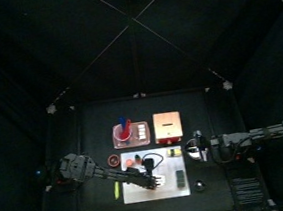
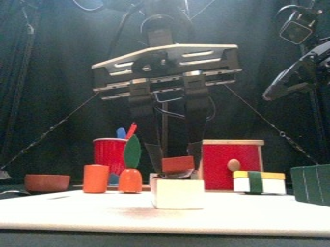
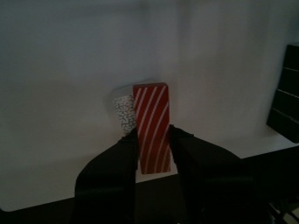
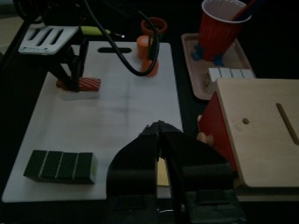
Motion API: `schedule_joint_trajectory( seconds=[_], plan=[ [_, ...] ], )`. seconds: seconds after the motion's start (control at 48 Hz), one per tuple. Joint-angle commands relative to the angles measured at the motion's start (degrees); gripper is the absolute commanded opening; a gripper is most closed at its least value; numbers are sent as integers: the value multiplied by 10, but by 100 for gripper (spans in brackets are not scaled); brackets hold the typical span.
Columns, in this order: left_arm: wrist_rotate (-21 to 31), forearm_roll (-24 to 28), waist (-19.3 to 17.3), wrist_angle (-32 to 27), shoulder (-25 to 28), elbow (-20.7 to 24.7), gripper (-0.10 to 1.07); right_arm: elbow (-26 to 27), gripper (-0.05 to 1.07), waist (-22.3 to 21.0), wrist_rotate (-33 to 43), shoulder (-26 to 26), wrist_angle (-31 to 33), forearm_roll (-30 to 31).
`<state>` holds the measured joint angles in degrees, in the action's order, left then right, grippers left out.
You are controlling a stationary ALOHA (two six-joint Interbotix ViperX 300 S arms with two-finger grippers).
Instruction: Put salmon onto rice
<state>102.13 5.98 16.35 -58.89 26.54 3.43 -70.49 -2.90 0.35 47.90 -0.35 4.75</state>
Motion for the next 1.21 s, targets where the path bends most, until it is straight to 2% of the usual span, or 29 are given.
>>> schedule_joint_trajectory(
  seconds=[0.0,0.271,0.583,0.667,0.958,1.188],
  plan=[
    [1,3,3,-11,-13,20,59,6,4,-2,1,-3,-3,0],
    [8,3,4,-13,-4,22,59,4,4,-1,1,-3,-3,-1],
    [20,3,8,-15,-2,3,61,1,4,-1,1,-3,-2,-2],
    [19,3,9,-15,1,0,64,0,4,-1,1,-3,-3,-1],
    [16,17,9,-16,-10,3,93,2,4,-1,1,-3,-3,-1],
    [11,50,10,-20,-23,17,95,4,4,-1,2,-3,-3,-4]
  ],
)
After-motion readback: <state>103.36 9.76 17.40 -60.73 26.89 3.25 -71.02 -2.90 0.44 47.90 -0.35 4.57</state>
